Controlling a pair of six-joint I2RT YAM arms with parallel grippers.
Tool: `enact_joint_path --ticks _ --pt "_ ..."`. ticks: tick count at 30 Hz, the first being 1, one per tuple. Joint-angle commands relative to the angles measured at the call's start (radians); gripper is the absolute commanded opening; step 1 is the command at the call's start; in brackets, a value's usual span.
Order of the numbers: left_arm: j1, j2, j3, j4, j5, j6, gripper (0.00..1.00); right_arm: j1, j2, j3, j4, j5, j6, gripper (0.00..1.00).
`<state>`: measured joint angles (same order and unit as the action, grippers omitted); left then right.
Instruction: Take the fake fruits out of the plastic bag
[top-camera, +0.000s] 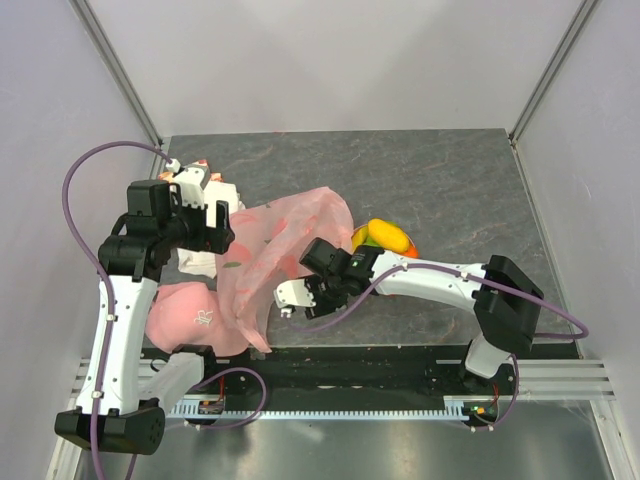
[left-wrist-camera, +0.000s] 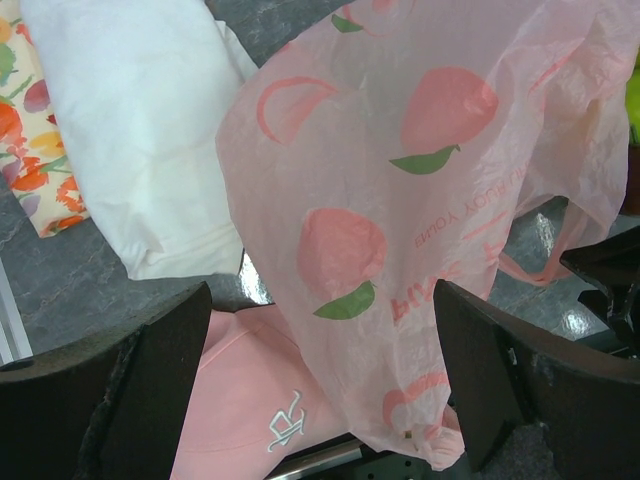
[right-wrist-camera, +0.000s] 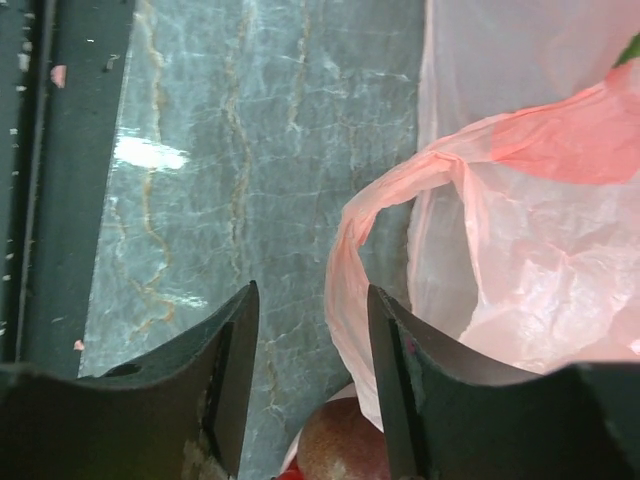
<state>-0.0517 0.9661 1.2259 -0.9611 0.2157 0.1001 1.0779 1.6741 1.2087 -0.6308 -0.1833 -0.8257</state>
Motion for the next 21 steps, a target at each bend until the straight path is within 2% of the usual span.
enact_joint_path --ticks 1,5,8,9,11,16,19,21 --pt "0.006 -0.001 0.041 -0.007 0.013 -0.023 0.99 0.007 -0.021 -0.011 0.06 0.051 0.01 0.54" --pt "0.006 0.0 0.032 -0.022 0.005 -0.005 0.99 0.007 0.01 -0.008 0.081 0.061 0.0 0.56" --pt "0.006 -0.004 0.017 -0.021 0.007 -0.003 0.99 0.017 0.061 -0.011 0.114 0.088 -0.004 0.53" --pt "0.007 -0.004 0.015 -0.024 0.011 -0.003 0.99 0.022 0.076 0.0 0.117 0.099 -0.006 0.46" --pt "0.007 -0.007 0.012 -0.025 0.014 0.0 0.99 0.028 0.11 0.024 0.12 0.149 0.003 0.37" --pt "0.007 -0.009 0.006 -0.028 0.016 0.019 0.98 0.031 0.052 0.016 0.151 0.211 0.022 0.25" --pt "0.009 -0.009 -0.019 -0.024 0.037 0.012 0.98 0.031 0.036 -0.017 0.145 0.194 0.026 0.16" --pt "0.007 -0.007 -0.028 -0.022 0.06 0.003 0.97 0.028 0.042 -0.009 0.117 0.186 0.034 0.06"
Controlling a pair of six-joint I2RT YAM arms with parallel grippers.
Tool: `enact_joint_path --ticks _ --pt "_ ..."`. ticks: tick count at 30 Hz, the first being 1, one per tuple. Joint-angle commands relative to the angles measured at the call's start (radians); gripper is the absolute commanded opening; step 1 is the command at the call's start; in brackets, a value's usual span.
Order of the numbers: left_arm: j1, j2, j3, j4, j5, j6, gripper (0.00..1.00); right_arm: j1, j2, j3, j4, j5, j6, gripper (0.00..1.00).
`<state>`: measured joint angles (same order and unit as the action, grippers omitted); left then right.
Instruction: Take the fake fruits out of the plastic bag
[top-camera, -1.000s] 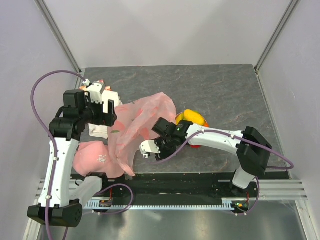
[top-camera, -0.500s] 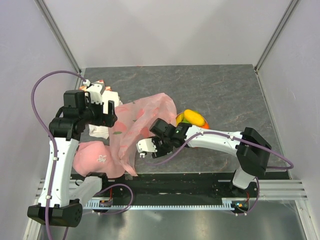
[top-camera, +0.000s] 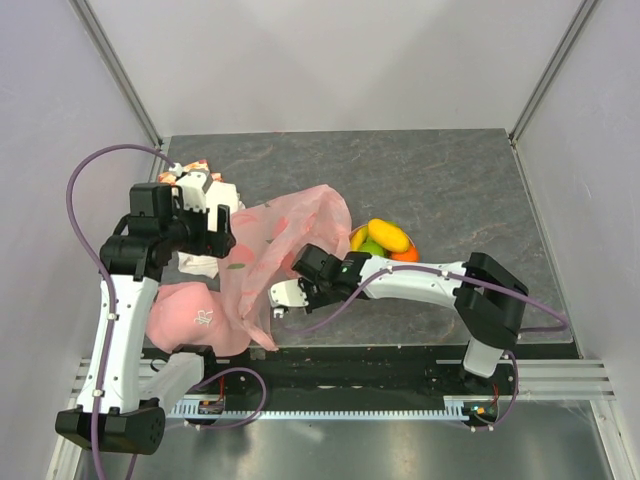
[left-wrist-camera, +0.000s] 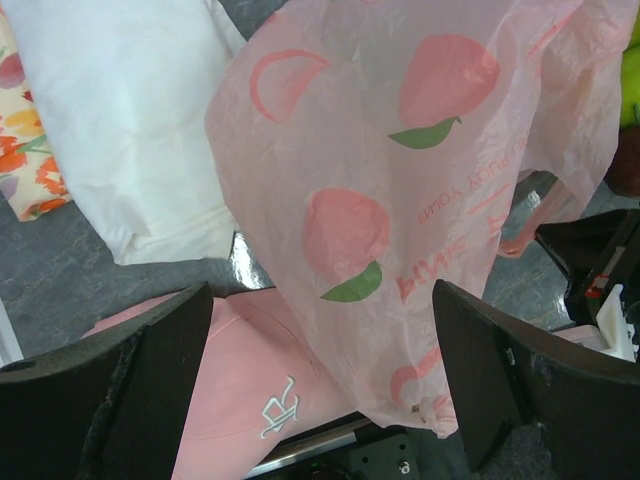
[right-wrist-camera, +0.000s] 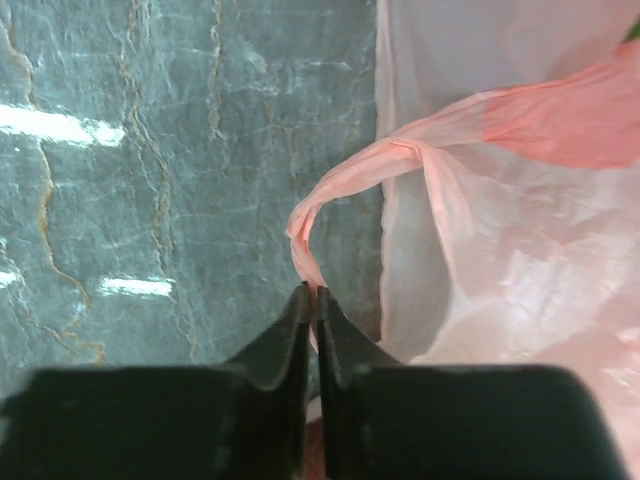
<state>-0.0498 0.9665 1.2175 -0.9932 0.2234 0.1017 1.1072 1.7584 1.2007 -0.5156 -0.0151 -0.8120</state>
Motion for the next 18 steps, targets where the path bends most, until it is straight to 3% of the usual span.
enact_joint_path --ticks 1,3,7,12,17,18 --pt "0.007 -0.009 -0.021 0.011 0.059 -0.005 0.97 -0.007 -0.042 0.005 -0.003 -0.008 0.03 0.02" --pt "0.007 -0.011 -0.018 0.004 0.083 -0.005 0.96 -0.03 -0.048 0.061 -0.043 -0.067 0.066 0.0" --pt "0.005 -0.006 0.025 -0.076 0.142 0.05 0.95 -0.192 -0.063 0.271 -0.084 -0.23 0.239 0.01" --pt "-0.005 0.055 0.085 -0.258 0.349 0.197 0.95 -0.355 0.033 0.571 -0.075 -0.319 0.44 0.0" --pt "-0.093 0.089 0.083 -0.23 0.278 0.224 0.99 -0.445 0.084 0.677 -0.015 -0.335 0.528 0.0" --pt "-0.154 0.11 0.085 -0.222 0.266 0.217 0.99 -0.449 0.091 0.681 -0.002 -0.333 0.536 0.0"
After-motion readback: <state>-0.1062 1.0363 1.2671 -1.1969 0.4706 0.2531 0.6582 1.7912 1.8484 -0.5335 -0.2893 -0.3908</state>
